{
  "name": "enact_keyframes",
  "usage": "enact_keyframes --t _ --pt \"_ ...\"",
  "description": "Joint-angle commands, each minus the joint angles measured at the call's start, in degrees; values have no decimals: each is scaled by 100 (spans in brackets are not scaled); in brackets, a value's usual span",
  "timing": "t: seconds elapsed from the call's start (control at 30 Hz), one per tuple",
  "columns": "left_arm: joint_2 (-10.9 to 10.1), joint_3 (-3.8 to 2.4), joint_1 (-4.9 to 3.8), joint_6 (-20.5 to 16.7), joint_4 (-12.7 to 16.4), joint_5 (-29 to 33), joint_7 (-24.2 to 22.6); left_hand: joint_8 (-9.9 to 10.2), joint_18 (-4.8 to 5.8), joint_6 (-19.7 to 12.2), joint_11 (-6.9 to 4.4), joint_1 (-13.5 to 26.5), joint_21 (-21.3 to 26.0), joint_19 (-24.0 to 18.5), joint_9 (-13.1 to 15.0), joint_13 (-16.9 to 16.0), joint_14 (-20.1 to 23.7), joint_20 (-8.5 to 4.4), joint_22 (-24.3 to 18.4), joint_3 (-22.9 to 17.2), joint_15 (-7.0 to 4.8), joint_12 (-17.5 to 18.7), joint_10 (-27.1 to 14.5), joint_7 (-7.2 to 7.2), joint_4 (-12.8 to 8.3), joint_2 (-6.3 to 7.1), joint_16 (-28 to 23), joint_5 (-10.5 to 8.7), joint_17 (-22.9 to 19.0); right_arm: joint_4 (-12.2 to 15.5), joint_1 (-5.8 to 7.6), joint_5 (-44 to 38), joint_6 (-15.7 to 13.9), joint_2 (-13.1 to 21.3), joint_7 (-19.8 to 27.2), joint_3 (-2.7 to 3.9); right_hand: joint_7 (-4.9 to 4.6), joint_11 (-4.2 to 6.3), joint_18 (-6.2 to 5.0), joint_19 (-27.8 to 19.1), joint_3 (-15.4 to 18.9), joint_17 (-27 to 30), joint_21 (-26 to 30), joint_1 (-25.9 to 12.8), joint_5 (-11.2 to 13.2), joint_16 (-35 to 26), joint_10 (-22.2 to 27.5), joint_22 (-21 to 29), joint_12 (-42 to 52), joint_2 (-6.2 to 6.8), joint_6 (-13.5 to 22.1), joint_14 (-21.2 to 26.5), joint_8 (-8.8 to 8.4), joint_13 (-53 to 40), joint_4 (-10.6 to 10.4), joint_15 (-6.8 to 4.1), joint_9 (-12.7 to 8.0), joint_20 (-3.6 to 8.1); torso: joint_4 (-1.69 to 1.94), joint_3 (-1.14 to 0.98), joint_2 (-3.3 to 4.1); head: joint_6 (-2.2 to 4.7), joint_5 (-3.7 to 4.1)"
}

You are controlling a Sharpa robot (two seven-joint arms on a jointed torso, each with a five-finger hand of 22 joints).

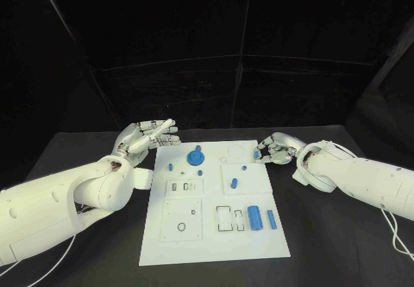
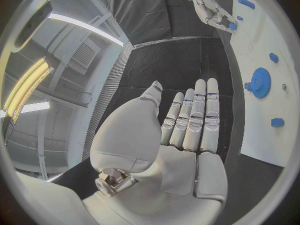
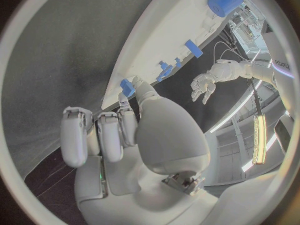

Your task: Assemble the parts on the task board

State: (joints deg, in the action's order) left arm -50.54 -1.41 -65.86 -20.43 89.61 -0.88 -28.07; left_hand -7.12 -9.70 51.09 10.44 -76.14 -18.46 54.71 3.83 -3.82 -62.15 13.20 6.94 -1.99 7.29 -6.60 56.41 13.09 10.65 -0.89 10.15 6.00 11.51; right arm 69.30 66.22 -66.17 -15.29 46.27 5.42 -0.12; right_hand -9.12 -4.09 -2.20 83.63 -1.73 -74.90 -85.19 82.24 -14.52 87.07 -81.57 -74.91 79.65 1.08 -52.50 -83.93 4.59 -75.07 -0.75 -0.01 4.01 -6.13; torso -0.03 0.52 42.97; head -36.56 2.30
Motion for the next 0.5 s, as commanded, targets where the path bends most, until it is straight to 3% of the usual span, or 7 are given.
enact_keyframes --t 0.03,0.5 --pt "10 -5 -8 76 -1 -28 -32 26 -75 45 -12 -50 24 37 -5 4 33 19 -8 -3 6 36 34 23 -23 -24 -36 -29 5 -9 -4 -42 -36 -14 10 -7 -10 -9 -26 20 -33 -944 5 5 49 36 -24 -379 20 -69 -61 -482 37 -507 8 -13 11 12 0 0 2 -4 -9" --pt "21 -5 -8 93 -15 -28 -10 28 -76 46 -12 -54 26 38 -5 4 33 19 -10 -3 6 40 35 24 -26 -28 -40 -30 7 -78 -4 43 -117 -69 61 -6 35 25 -14 56 -181 -1008 -20 -11 245 62 -126 -438 142 -200 -508 -497 239 -623 62 -35 56 23 -1 -4 0 -31 -2"
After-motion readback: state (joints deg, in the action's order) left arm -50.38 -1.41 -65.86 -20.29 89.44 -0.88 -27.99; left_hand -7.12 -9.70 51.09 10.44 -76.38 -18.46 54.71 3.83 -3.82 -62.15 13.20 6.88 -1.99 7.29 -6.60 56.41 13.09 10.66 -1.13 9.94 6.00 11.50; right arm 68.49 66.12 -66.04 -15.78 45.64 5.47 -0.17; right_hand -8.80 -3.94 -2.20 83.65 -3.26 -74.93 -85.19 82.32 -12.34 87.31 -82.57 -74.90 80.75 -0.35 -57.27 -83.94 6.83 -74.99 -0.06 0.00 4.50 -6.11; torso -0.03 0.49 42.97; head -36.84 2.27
